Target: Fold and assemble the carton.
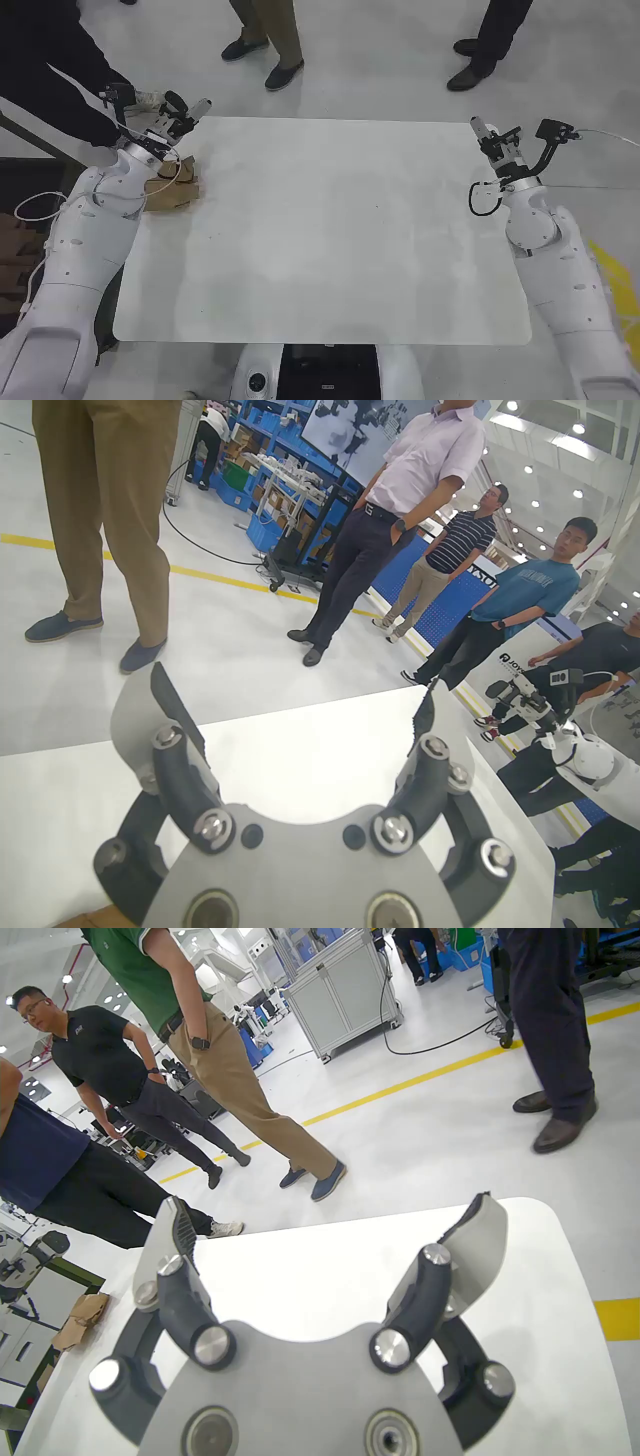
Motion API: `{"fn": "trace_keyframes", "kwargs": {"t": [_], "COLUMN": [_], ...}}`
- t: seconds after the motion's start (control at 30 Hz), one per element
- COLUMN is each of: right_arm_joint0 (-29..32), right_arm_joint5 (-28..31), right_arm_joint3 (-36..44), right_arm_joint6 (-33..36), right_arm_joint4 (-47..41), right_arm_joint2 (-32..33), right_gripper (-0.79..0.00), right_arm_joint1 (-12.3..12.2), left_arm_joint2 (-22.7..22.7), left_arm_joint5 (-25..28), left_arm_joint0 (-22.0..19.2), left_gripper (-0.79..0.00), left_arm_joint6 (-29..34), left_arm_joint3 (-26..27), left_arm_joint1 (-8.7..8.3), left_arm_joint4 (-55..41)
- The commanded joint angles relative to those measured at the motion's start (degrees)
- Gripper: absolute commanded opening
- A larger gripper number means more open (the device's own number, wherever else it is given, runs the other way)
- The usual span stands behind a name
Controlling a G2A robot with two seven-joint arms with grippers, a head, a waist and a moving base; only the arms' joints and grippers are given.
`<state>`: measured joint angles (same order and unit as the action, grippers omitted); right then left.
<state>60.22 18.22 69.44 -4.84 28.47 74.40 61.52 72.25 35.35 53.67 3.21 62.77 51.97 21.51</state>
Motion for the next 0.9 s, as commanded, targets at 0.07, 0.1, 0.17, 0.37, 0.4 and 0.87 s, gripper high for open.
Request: {"fn": "trace_keyframes", "kwargs": {"t": [0.07, 0.1, 0.17, 0.37, 0.4, 0.87], "right_arm_joint0": [0.0, 0.0, 0.0, 0.0, 0.0, 0.0], "right_arm_joint5": [0.0, 0.0, 0.0, 0.0, 0.0, 0.0], "right_arm_joint3": [0.0, 0.0, 0.0, 0.0, 0.0, 0.0], "right_arm_joint6": [0.0, 0.0, 0.0, 0.0, 0.0, 0.0], "right_arm_joint4": [0.0, 0.0, 0.0, 0.0, 0.0, 0.0], "right_arm_joint2": [0.0, 0.0, 0.0, 0.0, 0.0, 0.0], "right_gripper": [-0.001, 0.0, 0.0, 0.0, 0.0, 0.0], "right_arm_joint1": [0.0, 0.0, 0.0, 0.0, 0.0, 0.0], "left_arm_joint2": [0.0, 0.0, 0.0, 2.59, 3.25, 15.27], "left_arm_joint5": [0.0, 0.0, 0.0, -1.88, -2.21, -3.38], "left_arm_joint0": [0.0, 0.0, 0.0, 1.8, 2.03, 8.73], "left_gripper": [0.0, 0.0, 0.0, 0.0, 0.0, 0.0], "left_arm_joint6": [0.0, 0.0, 0.0, 8.82, 11.71, 32.9], "left_arm_joint3": [0.0, 0.0, 0.0, -0.05, -0.05, -5.33], "left_arm_joint1": [0.0, 0.0, 0.0, 0.06, -0.05, -2.22], "left_arm_joint4": [0.0, 0.0, 0.0, -14.84, -17.92, -42.9]}}
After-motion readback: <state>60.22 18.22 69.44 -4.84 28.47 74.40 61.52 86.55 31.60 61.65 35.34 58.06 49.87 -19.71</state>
